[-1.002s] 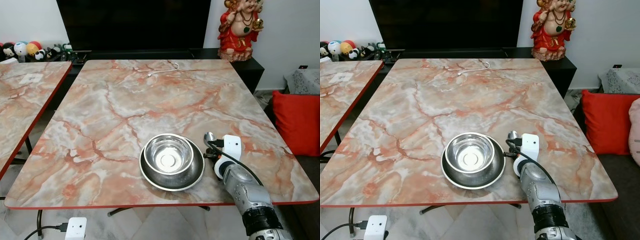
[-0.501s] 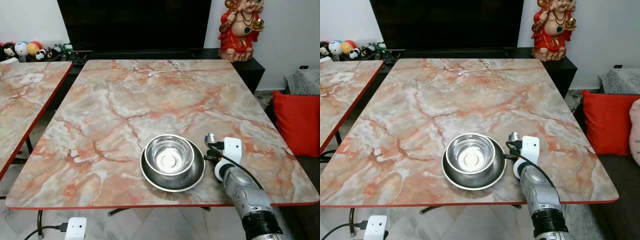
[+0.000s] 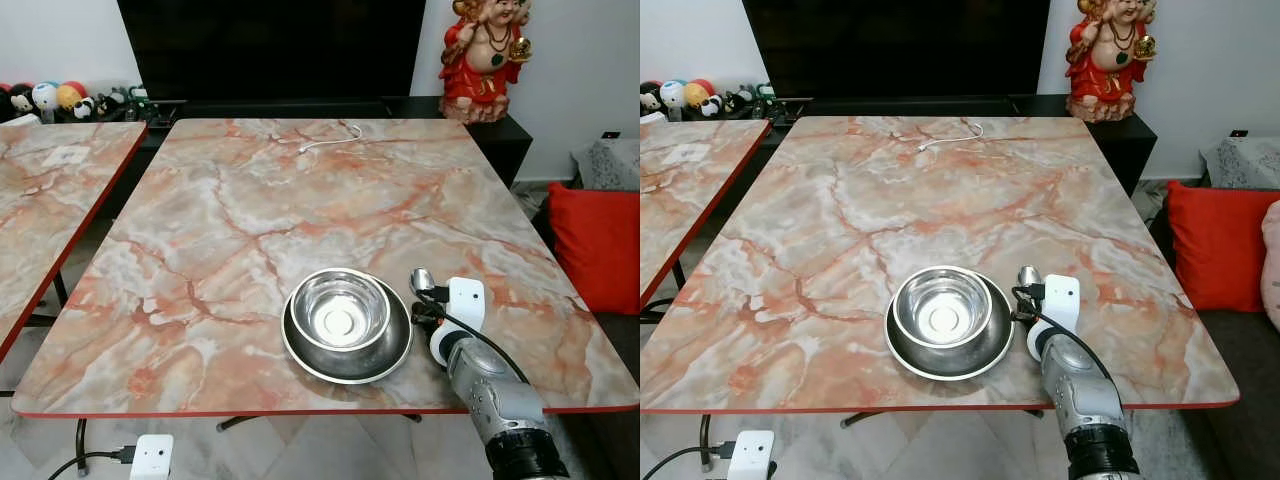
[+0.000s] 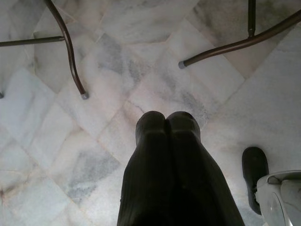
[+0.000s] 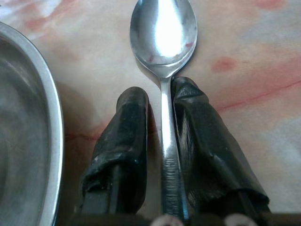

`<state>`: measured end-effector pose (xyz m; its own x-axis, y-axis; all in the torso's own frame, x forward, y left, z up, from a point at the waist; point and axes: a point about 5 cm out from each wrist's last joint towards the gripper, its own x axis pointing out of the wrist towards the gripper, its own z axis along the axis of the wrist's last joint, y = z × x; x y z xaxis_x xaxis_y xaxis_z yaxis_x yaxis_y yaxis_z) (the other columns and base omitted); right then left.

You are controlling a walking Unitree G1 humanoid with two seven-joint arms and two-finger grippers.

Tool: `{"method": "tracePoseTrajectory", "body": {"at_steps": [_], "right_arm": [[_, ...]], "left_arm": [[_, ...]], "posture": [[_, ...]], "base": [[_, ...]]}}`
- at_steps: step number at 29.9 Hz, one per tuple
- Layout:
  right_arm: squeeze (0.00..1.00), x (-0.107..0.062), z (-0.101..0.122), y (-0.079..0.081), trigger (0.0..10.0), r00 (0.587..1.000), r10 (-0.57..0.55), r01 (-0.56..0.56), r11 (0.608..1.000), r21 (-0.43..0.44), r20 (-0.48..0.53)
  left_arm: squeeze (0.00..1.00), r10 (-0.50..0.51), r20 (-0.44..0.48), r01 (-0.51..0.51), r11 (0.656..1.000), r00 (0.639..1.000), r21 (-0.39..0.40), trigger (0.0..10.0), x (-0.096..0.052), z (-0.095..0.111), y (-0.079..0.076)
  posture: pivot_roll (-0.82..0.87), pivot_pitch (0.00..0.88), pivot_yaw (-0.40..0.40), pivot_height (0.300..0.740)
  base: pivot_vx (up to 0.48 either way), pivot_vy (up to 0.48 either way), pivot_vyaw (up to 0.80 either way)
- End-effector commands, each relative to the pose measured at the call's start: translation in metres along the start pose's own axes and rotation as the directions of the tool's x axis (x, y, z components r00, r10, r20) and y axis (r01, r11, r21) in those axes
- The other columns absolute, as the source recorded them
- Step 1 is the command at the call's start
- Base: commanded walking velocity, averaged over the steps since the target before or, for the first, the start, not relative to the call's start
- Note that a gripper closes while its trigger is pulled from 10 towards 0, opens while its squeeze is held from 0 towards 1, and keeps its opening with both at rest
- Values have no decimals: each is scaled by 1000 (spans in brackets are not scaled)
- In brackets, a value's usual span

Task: Setting the table

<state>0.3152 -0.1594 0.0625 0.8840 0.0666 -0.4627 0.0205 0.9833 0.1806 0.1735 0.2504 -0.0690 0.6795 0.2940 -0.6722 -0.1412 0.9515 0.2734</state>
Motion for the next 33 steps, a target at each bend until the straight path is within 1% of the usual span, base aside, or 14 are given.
{"method": "tracePoseTrajectory", "body": {"at_steps": [1, 9, 12, 13, 14, 16, 17, 19, 21, 24, 27, 31, 32, 33], "right_arm": [[0, -2, -2, -1, 10000, 1000, -11, 11, 1000, -4, -13], [0, -6, 0, -5, 10000, 999, -39, 39, 999, 3, 7], [0, -10, 14, -10, 10000, 988, -64, 70, 997, -38, 140], [0, -14, 24, -9, 10000, 969, -46, 68, 994, -85, 244], [0, -16, 28, -8, 10000, 957, -33, 64, 993, -101, 289], [0, -22, 34, -9, 10000, 928, -31, 65, 995, -79, 371], [0, -22, 34, -9, 10000, 928, -31, 65, 995, -79, 371], [0, -30, 42, -14, 10000, 885, -50, 107, 989, -98, 463], [0, -36, 44, -20, 10000, 859, -71, 123, 990, -70, 507], [0, -43, 44, -32, 10000, 824, -106, 180, 980, -79, 556], [0, -50, 41, -39, 10000, 799, -123, 209, 975, -81, 589], [0, -63, 31, -60, 10000, 758, -265, 368, 928, -55, 596], [0, -71, 26, -80, 10000, 699, -405, 509, 861, -13, 589], [0, -71, 26, -80, 10000, 699, -405, 509, 861, -13, 589]], "left_arm": [[0, 9, -7, -9, 1000, 1000, 5, 10000, 0, -1, 3], [0, 9, -8, -9, 1000, 1000, 6, 10000, 0, -1, 3], [0, 9, -7, -9, 1000, 1000, 4, 10000, 0, -1, 3], [0, 7, -2, -7, 1000, 1000, 2, 10000, 0, -1, 2], [0, 6, 1, -6, 1000, 1000, 1, 10000, 0, 0, 2], [0, 0, 10, 0, 1000, 1000, 3, 10000, 0, 1, 1], [0, 0, 10, 0, 1000, 1000, 3, 10000, 0, 1, 1], [0, -9, 19, 9, 1000, 1000, -15, 10000, 0, 2, -1], [0, -30, 21, 31, 999, 999, -26, 10000, 0, 2, -3], [0, -26, 16, 27, 998, 1000, -50, 10000, 0, 1, -3], [0, -33, 10, 34, 999, 999, -38, 10000, -1, -2, -4], [0, -54, 2, 54, 998, 999, -15, 10000, -4, -8, -6], [0, -50, -3, 50, 999, 999, -20, 10000, -4, -9, -6], [0, -50, -3, 50, 999, 999, -20, 10000, -4, -9, -6]], "posture": [[-22, 0, 3, 740], [-23, 0, 2, 740], [-25, 0, 2, 740], [-25, 0, 2, 740], [-25, 0, 2, 740], [-25, 0, 2, 740], [-25, 0, 2, 740], [-24, 0, 3, 740], [-26, 0, 3, 740], [-26, 0, 3, 740], [-28, 0, 0, 740], [-46, 0, 6, 740], [-51, 0, 8, 740], [-51, 0, 8, 740]], "base": [[0, 0, 0], [0, 0, 0], [0, 0, 0], [0, 0, 0], [0, 0, 0], [0, 0, 0], [0, 0, 0], [0, 0, 0], [0, 0, 0], [0, 0, 0], [0, 0, 0], [0, 0, 0], [0, 0, 0], [0, 0, 0]]}}
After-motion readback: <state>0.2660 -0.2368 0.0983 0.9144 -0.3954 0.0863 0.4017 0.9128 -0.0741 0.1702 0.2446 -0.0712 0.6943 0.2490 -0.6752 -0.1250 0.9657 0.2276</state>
